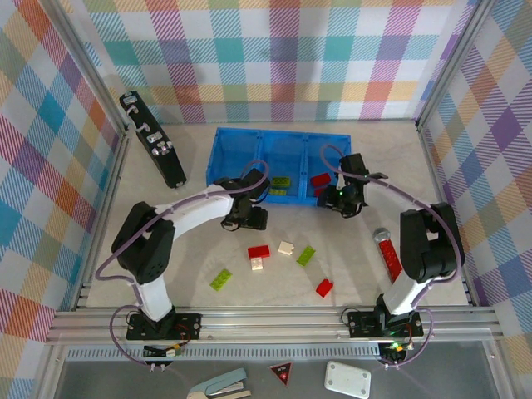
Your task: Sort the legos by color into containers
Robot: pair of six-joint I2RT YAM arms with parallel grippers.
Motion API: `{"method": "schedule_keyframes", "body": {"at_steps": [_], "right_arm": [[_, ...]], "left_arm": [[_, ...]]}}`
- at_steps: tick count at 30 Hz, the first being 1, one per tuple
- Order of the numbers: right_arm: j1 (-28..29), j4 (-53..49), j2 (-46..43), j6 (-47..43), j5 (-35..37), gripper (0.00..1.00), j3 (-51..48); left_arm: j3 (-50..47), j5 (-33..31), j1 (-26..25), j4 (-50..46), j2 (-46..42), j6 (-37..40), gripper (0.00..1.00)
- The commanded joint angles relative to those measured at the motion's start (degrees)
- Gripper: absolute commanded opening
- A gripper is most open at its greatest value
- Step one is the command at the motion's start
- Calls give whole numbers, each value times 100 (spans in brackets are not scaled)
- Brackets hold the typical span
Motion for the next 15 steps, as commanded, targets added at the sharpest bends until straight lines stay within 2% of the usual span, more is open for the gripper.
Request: {"method": "schedule_keyframes", "body": {"at_steps": [1, 7, 15], "right_arm": [[-155, 73, 117, -222, 109, 49, 269], [-301, 5, 261, -334, 149, 49, 474], [-336, -214, 295, -443, 182, 48, 671]], "left_arm": [[426, -231, -106, -117, 295, 172, 77], [798, -420, -123, -301, 744, 441, 81], [836, -417, -56, -262, 988, 716, 83]]}}
